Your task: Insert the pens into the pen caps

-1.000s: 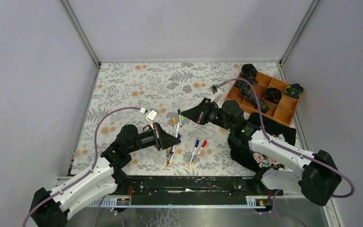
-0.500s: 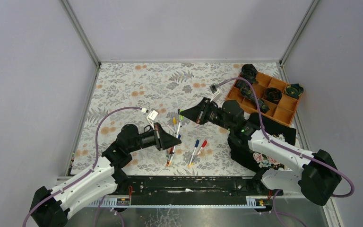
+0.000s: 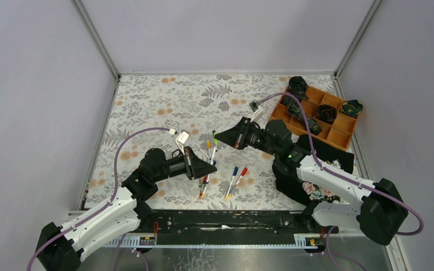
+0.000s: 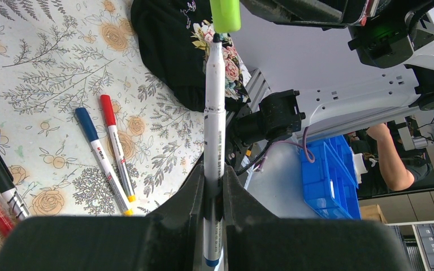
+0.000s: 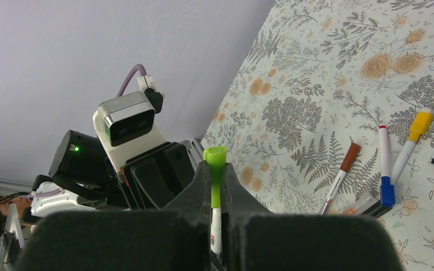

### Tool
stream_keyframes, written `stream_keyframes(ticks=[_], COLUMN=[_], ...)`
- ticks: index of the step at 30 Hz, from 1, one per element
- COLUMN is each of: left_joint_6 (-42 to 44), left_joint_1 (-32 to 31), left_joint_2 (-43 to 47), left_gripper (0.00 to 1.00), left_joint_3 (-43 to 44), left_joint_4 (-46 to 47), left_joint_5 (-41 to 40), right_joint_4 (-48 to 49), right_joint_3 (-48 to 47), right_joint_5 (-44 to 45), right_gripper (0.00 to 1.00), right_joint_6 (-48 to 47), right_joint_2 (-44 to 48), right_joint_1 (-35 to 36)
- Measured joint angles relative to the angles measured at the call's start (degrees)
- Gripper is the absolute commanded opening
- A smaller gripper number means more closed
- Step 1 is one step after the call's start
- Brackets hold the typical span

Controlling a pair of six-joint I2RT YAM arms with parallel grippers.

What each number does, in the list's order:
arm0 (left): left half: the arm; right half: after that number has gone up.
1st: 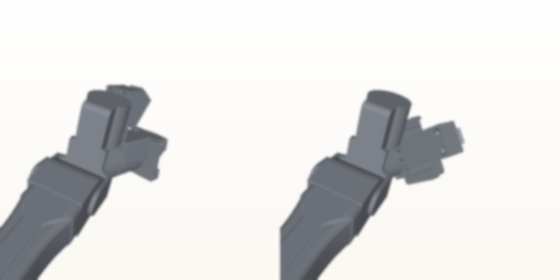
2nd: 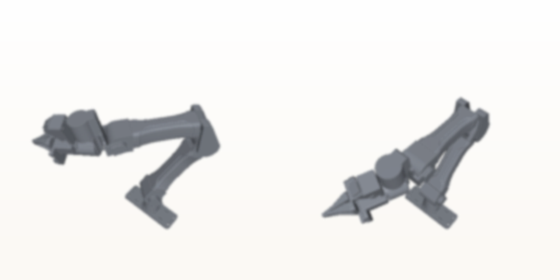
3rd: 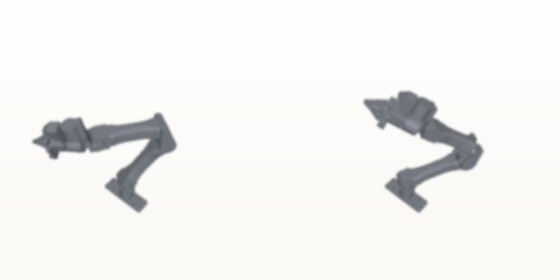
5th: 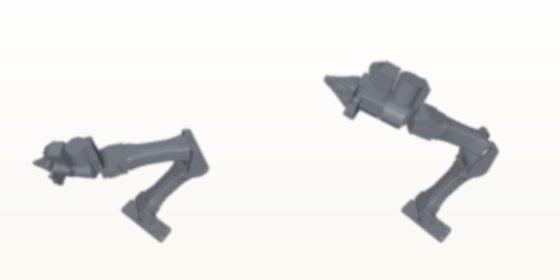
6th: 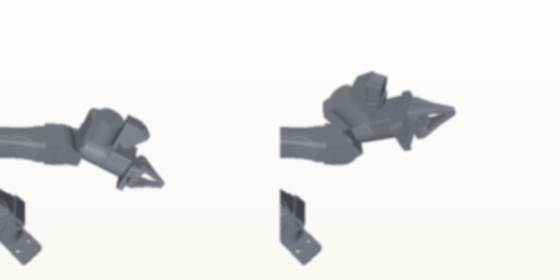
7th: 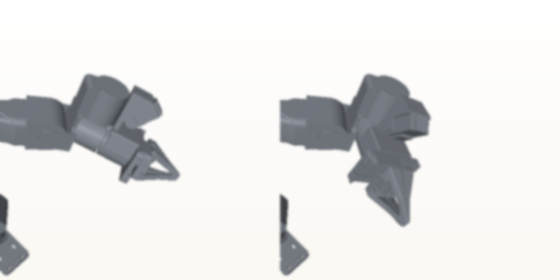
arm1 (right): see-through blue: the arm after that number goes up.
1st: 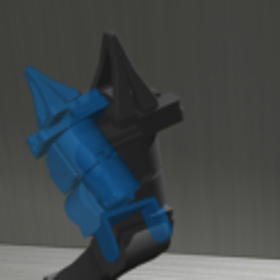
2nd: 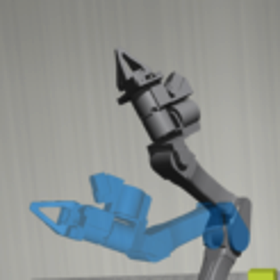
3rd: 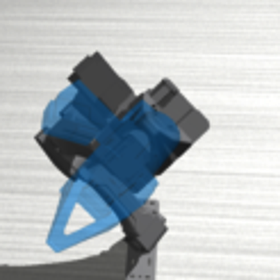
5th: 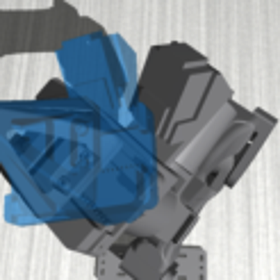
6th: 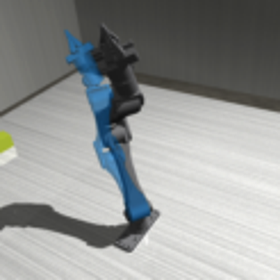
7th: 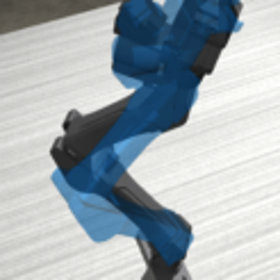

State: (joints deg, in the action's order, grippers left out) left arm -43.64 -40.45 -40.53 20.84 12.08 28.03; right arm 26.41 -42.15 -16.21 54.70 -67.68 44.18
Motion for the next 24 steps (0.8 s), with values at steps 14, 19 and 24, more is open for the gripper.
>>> stream_keyframes(ticks=[14, 19, 24], left_joint_6=[0.0, 0.0, -0.1], left_joint_1=[0.0, 0.0, -0.1], left_joint_2=[0.7, 0.9, 1.2], left_gripper=[0.00, 0.00, 0.00], left_joint_3=[0.0, 0.0, 0.0], left_joint_4=[0.1, 0.3, 0.3], left_joint_5=[0.0, -0.2, -1.5], right_joint_4=[0.0, 0.0, -0.5], right_joint_3=[0.0, 0.0, 0.0], right_joint_5=[0.0, -0.4, -0.1], right_gripper=[0.00, 0.00, 0.00], right_joint_6=[0.0, 0.0, -0.3], right_joint_2=[0.0, 0.0, 0.0], right_joint_1=[0.9, 1.3, 2.2])
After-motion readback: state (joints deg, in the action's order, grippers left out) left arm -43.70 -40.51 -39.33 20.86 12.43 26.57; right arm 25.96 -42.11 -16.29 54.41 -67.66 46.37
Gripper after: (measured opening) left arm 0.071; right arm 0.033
